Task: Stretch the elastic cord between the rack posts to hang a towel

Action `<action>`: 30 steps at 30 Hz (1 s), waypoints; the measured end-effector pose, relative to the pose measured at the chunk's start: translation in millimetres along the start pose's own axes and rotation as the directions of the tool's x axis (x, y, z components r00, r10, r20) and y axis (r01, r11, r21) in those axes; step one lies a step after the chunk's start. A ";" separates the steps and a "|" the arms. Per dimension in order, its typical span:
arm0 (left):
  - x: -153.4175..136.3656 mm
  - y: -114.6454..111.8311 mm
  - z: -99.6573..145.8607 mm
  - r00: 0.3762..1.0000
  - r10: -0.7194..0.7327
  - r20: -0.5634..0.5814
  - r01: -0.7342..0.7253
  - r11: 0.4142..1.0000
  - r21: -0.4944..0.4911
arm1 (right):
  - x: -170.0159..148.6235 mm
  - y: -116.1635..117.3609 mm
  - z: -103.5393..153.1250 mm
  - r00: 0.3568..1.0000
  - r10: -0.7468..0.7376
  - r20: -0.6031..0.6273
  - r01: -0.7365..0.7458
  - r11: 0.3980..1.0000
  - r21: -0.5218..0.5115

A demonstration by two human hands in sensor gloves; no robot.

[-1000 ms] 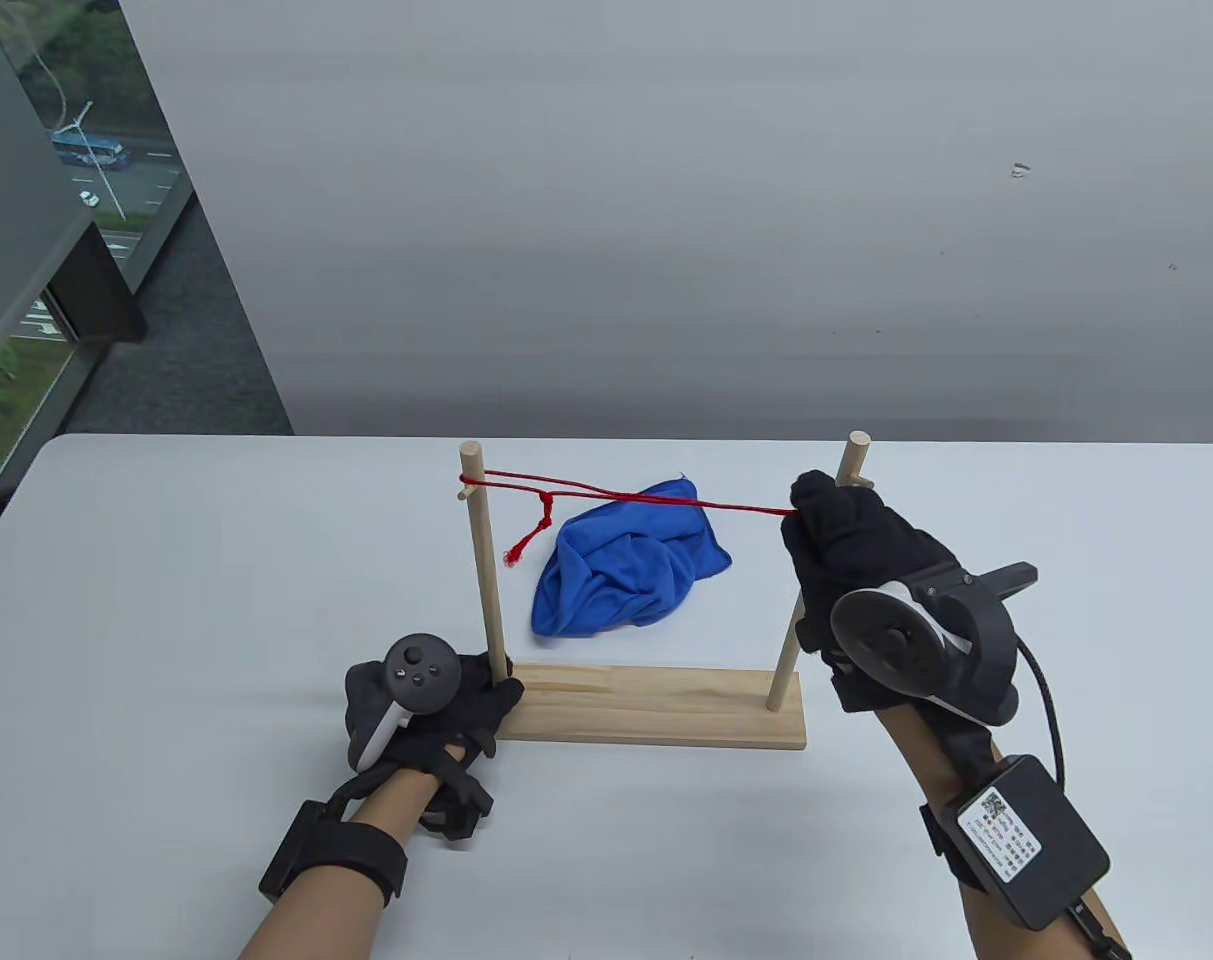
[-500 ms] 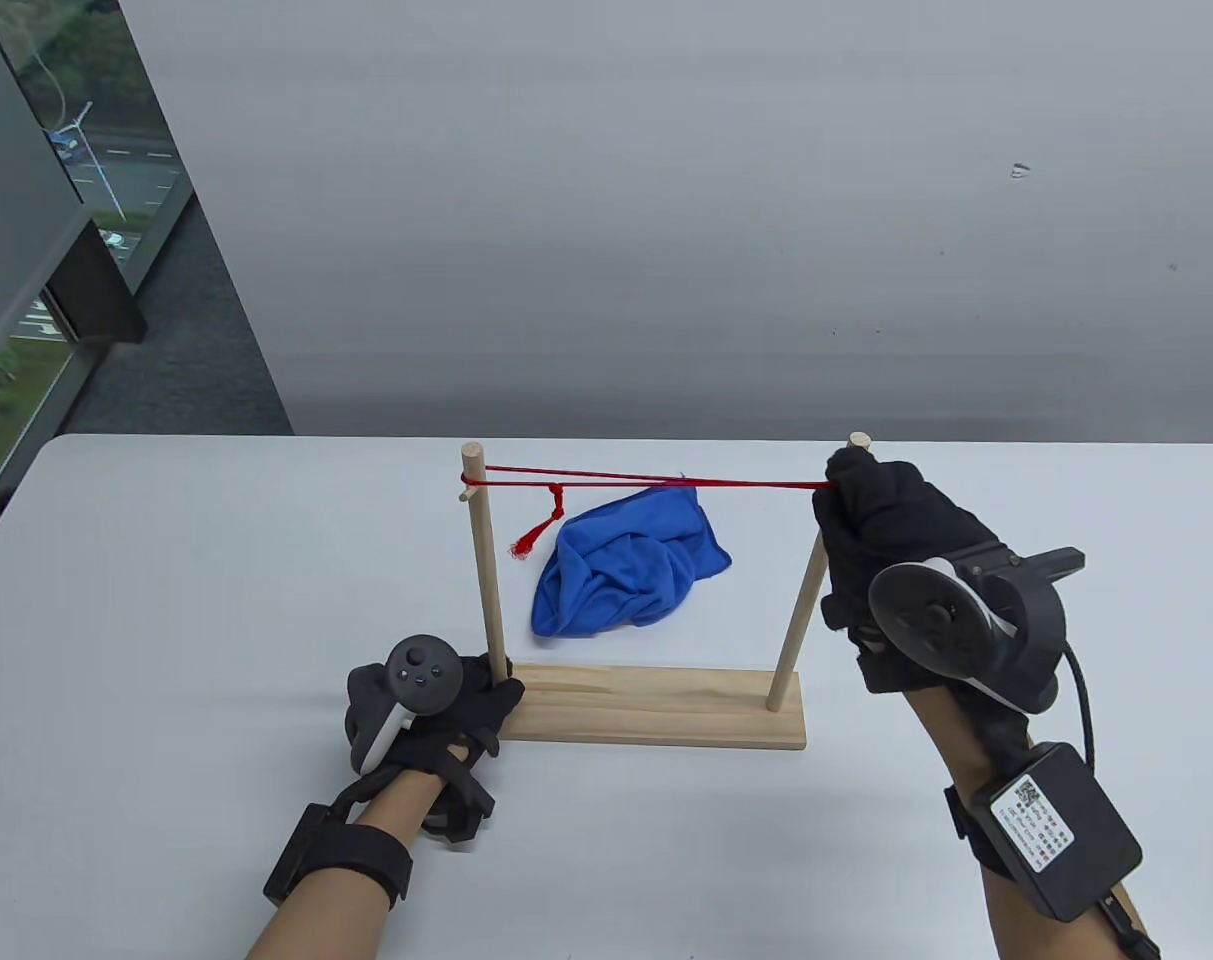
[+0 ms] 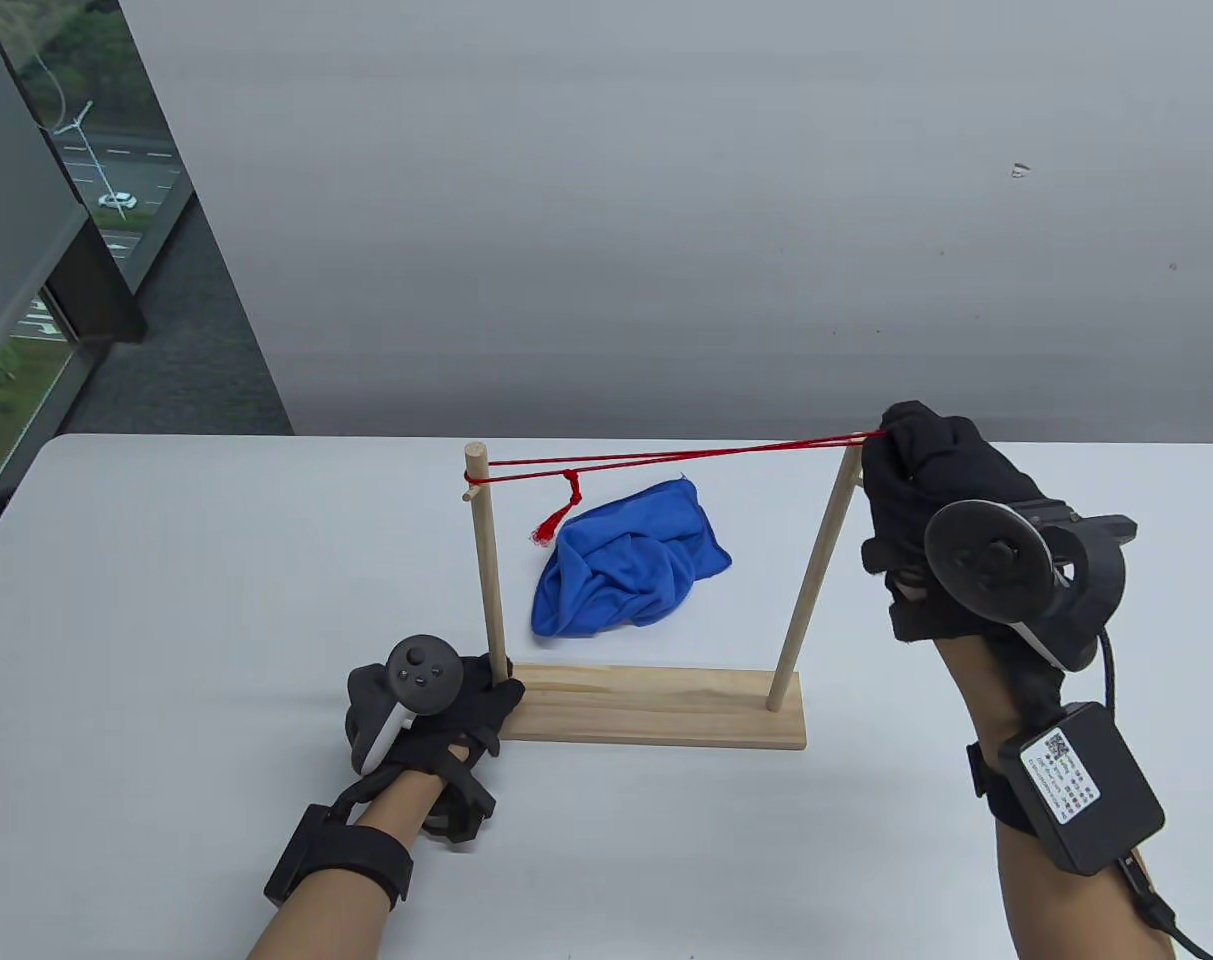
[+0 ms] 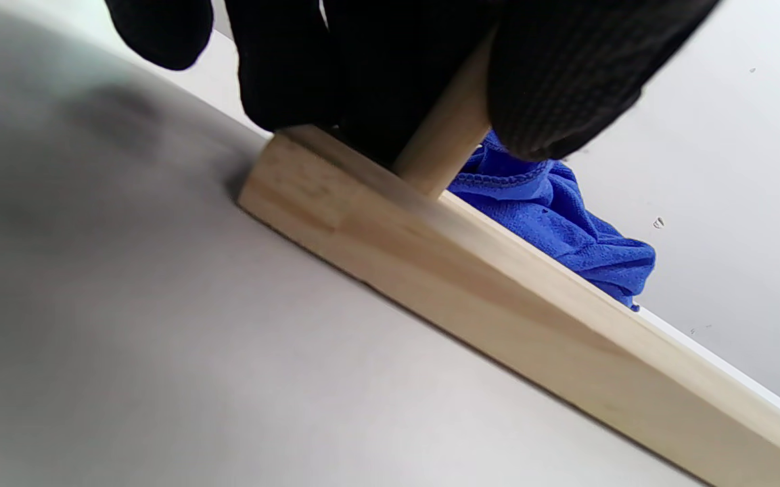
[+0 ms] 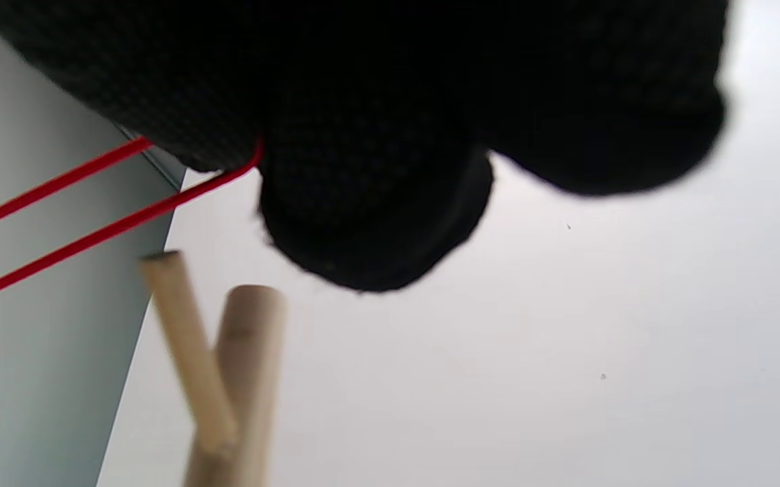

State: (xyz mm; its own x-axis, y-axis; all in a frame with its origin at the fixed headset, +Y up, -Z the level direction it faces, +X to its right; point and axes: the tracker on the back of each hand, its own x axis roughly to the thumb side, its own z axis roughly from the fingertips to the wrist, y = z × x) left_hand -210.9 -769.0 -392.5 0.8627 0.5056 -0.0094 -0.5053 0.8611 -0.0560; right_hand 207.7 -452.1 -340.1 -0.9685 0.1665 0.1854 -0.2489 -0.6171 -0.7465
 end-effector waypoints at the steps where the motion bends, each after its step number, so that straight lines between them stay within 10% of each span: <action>1: 0.1 0.0 0.0 1.000 -0.001 -0.001 0.001 1.000 0.000 | -3.4 1.5 -1.4 1.000 -0.001 -0.012 0.001 1.000 -0.002; 30: 0.5 -0.5 1.0 1.000 -0.004 -0.019 0.004 1.000 -0.005 | -33.0 35.6 10.9 0.998 -0.064 0.020 0.064 0.998 0.000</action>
State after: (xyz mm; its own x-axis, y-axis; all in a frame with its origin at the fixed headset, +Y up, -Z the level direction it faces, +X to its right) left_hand -210.3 -769.1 -391.4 0.8648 0.5013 -0.0278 -0.5020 0.8627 -0.0607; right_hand 230.7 -487.9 -365.8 -0.9505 0.1907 0.2455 -0.3108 -0.6050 -0.7331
